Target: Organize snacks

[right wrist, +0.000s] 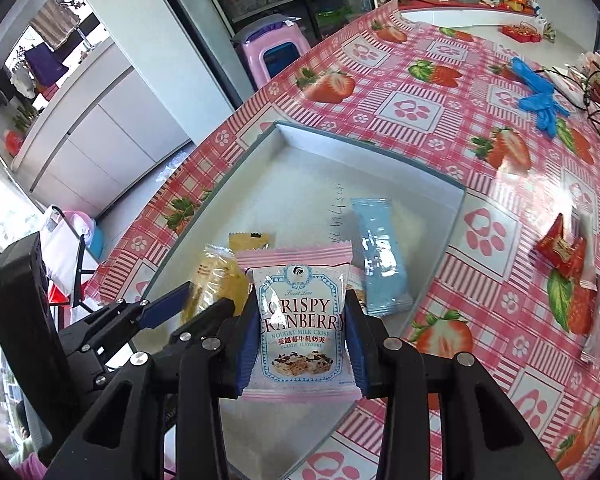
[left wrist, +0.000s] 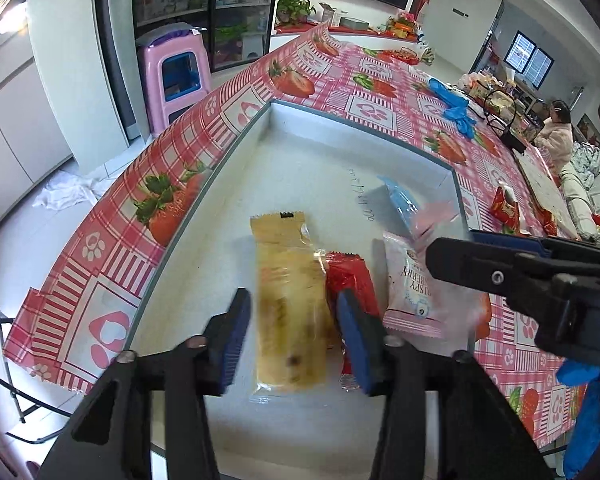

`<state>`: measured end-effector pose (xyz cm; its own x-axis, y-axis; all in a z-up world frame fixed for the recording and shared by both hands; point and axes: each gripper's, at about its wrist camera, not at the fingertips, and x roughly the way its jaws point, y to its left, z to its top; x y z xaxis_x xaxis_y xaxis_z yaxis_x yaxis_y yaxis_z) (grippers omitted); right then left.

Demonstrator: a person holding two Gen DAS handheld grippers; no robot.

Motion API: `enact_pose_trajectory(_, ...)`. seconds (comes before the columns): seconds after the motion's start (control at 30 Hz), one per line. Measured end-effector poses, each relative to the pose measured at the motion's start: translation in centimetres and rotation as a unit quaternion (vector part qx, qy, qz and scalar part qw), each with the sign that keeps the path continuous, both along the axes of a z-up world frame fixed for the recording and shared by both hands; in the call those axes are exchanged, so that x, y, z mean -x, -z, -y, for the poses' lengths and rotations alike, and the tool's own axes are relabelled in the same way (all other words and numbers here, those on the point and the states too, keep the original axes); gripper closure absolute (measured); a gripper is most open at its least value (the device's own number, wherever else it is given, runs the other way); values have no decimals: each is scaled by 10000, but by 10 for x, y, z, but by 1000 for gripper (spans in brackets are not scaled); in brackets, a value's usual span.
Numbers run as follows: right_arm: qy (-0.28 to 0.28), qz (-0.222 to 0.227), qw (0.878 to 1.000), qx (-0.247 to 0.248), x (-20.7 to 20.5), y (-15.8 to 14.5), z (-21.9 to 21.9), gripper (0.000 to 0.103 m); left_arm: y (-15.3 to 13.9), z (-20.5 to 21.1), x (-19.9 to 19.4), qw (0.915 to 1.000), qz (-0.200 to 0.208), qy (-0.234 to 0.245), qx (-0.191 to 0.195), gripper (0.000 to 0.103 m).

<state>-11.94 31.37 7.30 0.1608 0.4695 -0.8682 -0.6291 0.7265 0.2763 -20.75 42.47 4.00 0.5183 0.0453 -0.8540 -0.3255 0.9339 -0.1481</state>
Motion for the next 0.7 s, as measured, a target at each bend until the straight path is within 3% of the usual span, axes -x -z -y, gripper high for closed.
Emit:
enact_pose_trajectory(0.07, 5, -29, 10000, 60, -2, 2, 0, 44, -3, 2, -1, 10000, 17, 15, -19, 33)
enact_pose_trajectory(0.1, 62, 6, 9999, 93, -3, 2, 3, 21, -6, 4, -2, 10000, 36, 43, -21, 32)
enact_pose_trajectory(0.13, 130, 58, 9998, 104, -5, 1, 7, 10, -10, 6, -3, 10000, 49, 80, -25, 31)
enact_pose_trajectory(0.27, 450, 152, 9987, 175, -21, -5, 37, 10, -29, 17, -9, 9996, 137, 254, -56, 27)
enact_pose_trajectory(0.43, 1211, 303, 9914, 382, -52, -9, 110, 10, -61, 44, -22, 9973, 357, 649, 7, 24)
enact_pose_trajectory(0.57, 1986, 227, 9784, 527, -77, 0, 179, 10, -77, 78, -39, 9939, 445, 1012, -65, 22)
enact_pose_trajectory(0.7, 2830, -64, 9580, 468, -102, 15, 249, 10, -79, 119, -72, 9896, 418, 1361, -220, 21)
